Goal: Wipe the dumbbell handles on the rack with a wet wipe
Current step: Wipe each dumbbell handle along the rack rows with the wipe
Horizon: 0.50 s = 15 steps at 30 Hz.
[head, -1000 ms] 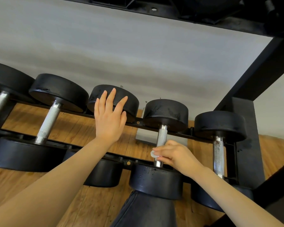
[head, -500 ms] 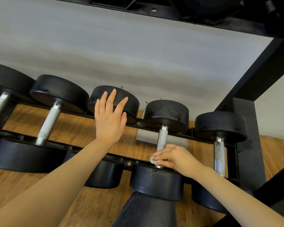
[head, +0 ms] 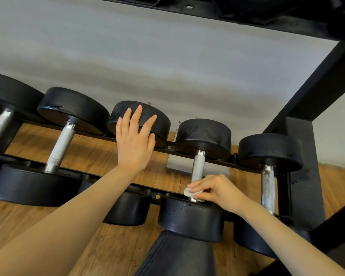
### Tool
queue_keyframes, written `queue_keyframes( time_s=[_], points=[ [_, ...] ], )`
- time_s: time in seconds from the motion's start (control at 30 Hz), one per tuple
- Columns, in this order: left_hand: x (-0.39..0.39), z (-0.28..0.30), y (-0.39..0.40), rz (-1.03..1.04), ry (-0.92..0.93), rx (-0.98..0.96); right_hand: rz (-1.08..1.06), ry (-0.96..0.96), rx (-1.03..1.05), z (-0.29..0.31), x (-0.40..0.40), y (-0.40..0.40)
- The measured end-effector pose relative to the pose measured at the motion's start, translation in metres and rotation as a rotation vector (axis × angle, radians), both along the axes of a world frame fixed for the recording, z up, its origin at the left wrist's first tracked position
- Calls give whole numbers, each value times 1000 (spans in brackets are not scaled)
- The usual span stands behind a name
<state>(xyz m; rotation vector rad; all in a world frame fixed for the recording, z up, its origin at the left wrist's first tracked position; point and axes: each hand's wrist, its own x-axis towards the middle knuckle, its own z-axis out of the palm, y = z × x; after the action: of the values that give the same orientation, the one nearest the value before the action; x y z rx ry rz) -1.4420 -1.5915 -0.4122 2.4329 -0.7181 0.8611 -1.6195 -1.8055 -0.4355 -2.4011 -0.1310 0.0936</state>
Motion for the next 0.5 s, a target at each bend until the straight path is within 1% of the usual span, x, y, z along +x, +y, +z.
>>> queue_keyframes(
  time_s=[0.07, 0.2, 0.3, 0.37, 0.5],
  points=[
    [0, 0, 0, 0, 3, -5, -24, -2, 23, 5, 2, -2],
    [-1, 0, 0, -2, 11, -3, -97, -106, 78, -2, -3, -1],
    [-1, 0, 1, 3, 10, 2, -85, -24, 124, -4, -7, 1],
    [-1, 0, 1, 1, 9, 0, -70, 10, 114, -4, -8, 2],
    [-1, 0, 0, 3, 8, -13, -116, -125, 138, -8, -11, 2]
  ],
)
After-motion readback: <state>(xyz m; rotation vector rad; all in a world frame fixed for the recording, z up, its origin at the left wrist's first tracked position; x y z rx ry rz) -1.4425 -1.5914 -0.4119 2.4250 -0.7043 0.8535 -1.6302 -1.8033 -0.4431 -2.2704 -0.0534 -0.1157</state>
